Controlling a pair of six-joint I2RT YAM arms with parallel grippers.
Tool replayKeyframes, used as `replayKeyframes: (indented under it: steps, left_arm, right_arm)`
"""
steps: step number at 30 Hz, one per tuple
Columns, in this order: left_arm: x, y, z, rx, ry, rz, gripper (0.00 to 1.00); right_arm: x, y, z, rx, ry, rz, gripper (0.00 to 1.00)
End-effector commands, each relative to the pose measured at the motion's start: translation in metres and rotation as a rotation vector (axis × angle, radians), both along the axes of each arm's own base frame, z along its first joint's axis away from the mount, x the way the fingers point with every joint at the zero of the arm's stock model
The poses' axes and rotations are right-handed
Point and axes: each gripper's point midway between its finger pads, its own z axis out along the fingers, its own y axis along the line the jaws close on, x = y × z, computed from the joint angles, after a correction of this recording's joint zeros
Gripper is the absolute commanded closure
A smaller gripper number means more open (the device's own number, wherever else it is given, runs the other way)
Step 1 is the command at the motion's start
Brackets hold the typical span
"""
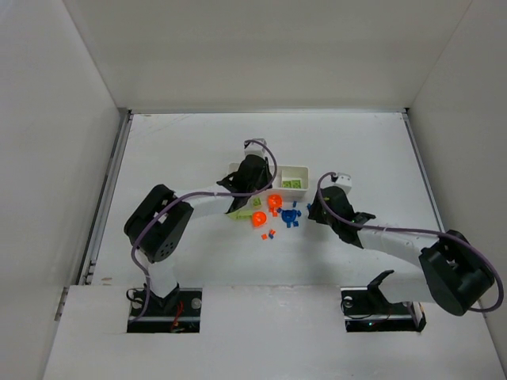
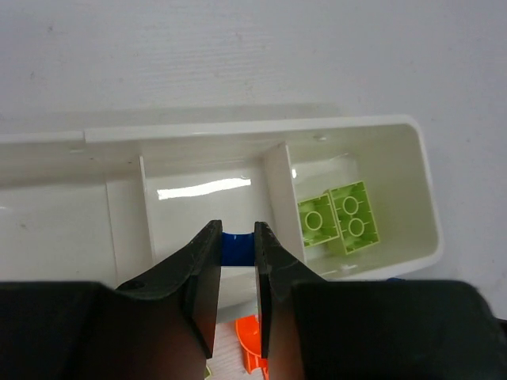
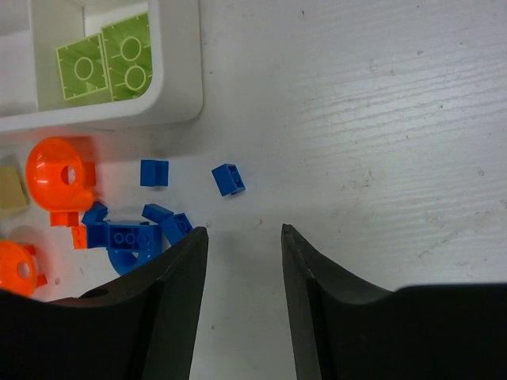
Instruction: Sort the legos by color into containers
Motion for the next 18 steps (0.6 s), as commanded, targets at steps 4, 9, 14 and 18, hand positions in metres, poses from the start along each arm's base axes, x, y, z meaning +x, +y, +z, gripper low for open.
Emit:
replayKeyframes:
  steps: [4, 9, 14, 18]
  left_arm:
    - [0.024, -0.007, 0.011, 0.003, -0.042, 0.026, 0.77]
    - [0.03, -0.006, 0.019, 0.013, -0.071, 0.035, 0.6]
    - [0.012, -0.003, 0.047, -0.018, -0.111, 0.018, 0.58]
    - [-0.027, 0.003, 0.05, -0.026, -0.112, -0.002, 0.63]
  right_arm:
    - [0.027, 0.025, 0.022, 0.021, -0.085, 0.056, 0.52]
    - [0.033, 0.028, 0.014, -0.005, -0.067, 0.062, 0.52]
    - [0.043, 0.028, 0.007, -0.028, -0.055, 0.06, 0.56]
    - [0.048, 0.029, 0.0, -0.048, -0.037, 0.054, 0.64]
